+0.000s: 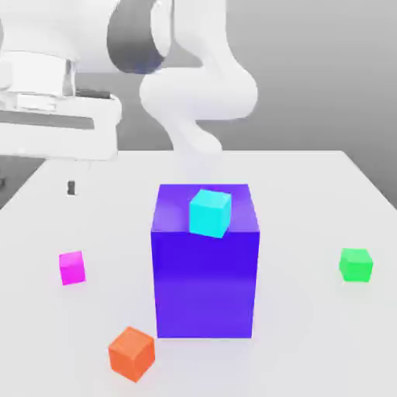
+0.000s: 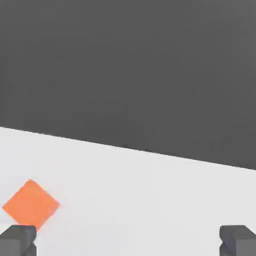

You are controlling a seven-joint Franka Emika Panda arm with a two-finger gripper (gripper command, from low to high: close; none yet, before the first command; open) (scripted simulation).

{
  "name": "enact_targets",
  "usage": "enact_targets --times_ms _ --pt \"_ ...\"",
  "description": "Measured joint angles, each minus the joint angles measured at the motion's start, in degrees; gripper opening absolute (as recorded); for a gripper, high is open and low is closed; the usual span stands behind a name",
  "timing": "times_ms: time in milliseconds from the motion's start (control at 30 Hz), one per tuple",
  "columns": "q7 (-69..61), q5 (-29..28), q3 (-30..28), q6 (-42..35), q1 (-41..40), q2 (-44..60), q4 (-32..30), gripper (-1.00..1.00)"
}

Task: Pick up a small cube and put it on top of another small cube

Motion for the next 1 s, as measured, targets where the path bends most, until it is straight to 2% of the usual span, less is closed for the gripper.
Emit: enact_targets --times_ms 267,367,567,667,800,833,1000 --pt "-21.6 1.0 -11.48 10.01 -3.96 13.41 -10.37 0.0" --pt "-29.78 7.11 -11.92 13.07 -5.41 17.92 -11.75 0.0" --pt "-45.39 27.68 1.38 17.4 -13.2 25.53 -9.78 0.0" --pt "-51.34 35.62 10.02 19.56 -19.92 28.9 -8.64 0.0" --pt "-57.03 43.14 21.26 22.84 -29.33 33.19 -7.41 0.0" --pt "-57.9 44.3 23.89 23.72 -31.64 34.23 -7.21 -1.0" --pt "-57.93 44.32 23.89 23.56 -31.64 34.22 -7.21 -1.0"
